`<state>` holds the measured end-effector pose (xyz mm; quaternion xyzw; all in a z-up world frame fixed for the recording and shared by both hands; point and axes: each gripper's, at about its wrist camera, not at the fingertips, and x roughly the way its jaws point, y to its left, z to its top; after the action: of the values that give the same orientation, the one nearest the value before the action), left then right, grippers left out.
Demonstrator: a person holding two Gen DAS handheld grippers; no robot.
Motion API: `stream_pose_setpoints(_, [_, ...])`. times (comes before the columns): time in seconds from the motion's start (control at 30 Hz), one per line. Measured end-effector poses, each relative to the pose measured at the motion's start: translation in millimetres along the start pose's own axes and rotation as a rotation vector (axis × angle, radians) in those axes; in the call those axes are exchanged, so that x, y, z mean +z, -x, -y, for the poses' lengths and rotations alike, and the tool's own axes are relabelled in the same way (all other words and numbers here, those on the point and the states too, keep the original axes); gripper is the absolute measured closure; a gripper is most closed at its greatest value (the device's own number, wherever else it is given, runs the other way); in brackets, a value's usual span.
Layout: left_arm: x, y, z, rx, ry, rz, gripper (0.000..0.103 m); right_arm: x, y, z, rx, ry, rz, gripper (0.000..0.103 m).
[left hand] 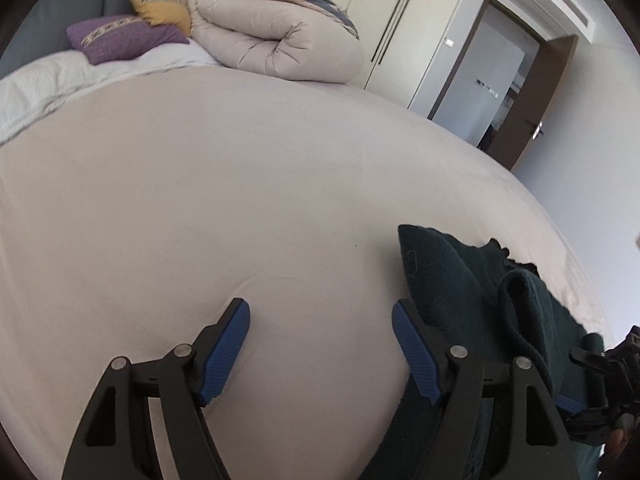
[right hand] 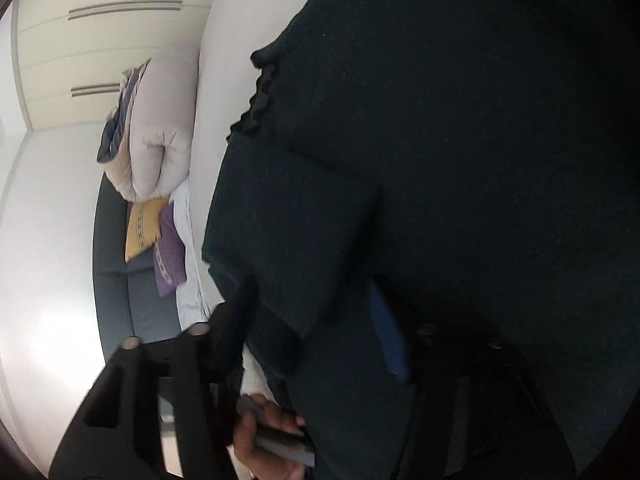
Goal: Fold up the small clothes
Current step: 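Grasp the sweater hem with the right gripper and lift it toward the collar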
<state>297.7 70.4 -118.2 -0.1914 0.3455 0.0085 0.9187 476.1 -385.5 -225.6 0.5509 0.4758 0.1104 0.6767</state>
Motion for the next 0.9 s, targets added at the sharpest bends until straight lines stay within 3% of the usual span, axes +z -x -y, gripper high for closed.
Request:
stream_pose_setpoints(0.07, [0,-1,-1,0.0,0.006,-0.005,0.028,4,-7,-3,0.022,0.003,-0.017,0.055])
stream_pose_setpoints(0.1, [1,-1,-1,0.002,0.003,-0.002,0.028,9,-11,-1,0.032,-0.003,-0.026,0.064])
stream_pose_setpoints(0.13, [0,0,-1,-0.001,0.002,0.001,0.028,-6,-8,7,0.02,-0.003,-0.036,0.081])
stream_pose_setpoints(0.17, [0,1,-2,-0.009,0.01,0.0,0.028,-6,-8,5,-0.001,0.022,-0.031,0.091])
stream_pose_setpoints(0.2, [1,3,-5,-0.021,0.028,-0.006,0.028,-30,-3,-3,-0.057,0.082,-0.012,0.095])
stream_pose_setpoints(0.33, [3,24,-29,-0.073,0.126,-0.006,0.027,-48,4,-66,-0.209,0.362,0.014,0.096])
stream_pose_setpoints(0.5, [5,67,-76,-0.092,0.252,0.04,0.027,-92,-17,-189,-0.249,0.683,-0.034,0.096])
stream_pose_setpoints(0.6, [10,97,-100,-0.105,0.316,0.088,0.027,-119,-49,-280,-0.194,0.834,-0.058,0.096])
stream_pose_setpoints(0.73, [13,137,-114,-0.123,0.339,0.165,0.027,-169,-41,-374,-0.077,1.021,-0.057,0.096])
stream_pose_setpoints(0.83, [8,153,-113,-0.147,0.342,0.19,0.027,-176,-72,-446,-0.038,1.035,-0.04,0.096])
stream_pose_setpoints(0.9, [0,161,-107,-0.157,0.327,0.2,0.027,-182,-63,-471,-0.001,1.016,-0.02,0.096])
